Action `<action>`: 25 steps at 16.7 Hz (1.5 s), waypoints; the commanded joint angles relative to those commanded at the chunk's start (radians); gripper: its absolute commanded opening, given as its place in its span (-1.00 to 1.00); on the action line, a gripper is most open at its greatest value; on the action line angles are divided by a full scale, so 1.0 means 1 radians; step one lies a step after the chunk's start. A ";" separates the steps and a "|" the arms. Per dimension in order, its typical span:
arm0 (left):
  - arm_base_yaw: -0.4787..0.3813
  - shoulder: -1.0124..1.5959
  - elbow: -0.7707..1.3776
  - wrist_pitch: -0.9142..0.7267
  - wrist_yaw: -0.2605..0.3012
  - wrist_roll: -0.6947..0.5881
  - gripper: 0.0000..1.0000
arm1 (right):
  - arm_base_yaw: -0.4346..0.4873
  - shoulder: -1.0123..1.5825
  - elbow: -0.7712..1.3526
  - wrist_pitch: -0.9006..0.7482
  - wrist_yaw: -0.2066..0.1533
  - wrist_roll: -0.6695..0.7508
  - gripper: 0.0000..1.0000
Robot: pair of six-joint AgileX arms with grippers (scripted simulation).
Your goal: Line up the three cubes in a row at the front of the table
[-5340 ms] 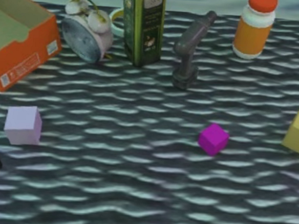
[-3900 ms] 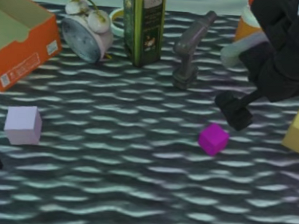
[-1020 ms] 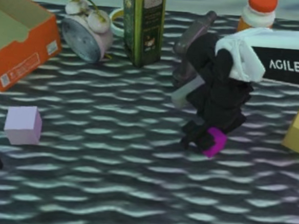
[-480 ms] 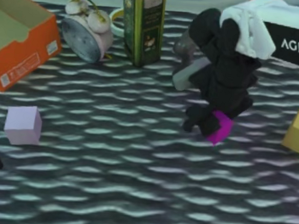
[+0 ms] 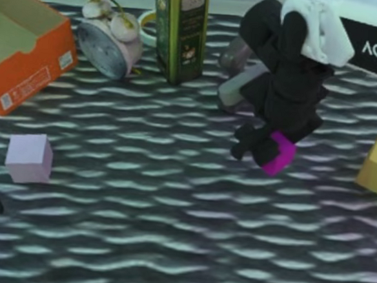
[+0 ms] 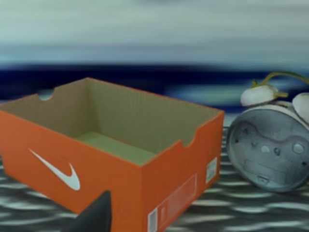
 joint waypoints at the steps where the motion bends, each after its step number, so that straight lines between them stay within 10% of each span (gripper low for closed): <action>1: 0.000 0.000 0.000 0.000 0.000 0.000 1.00 | 0.007 -0.009 -0.010 0.001 0.001 0.023 -1.00; 15: 0.000 0.000 0.000 0.000 0.000 0.000 1.00 | 0.215 -0.346 -0.405 0.046 0.025 0.903 -1.00; 25: 0.000 0.000 0.000 0.000 0.000 0.000 1.00 | 0.225 -0.363 -0.465 0.094 0.026 0.957 -1.00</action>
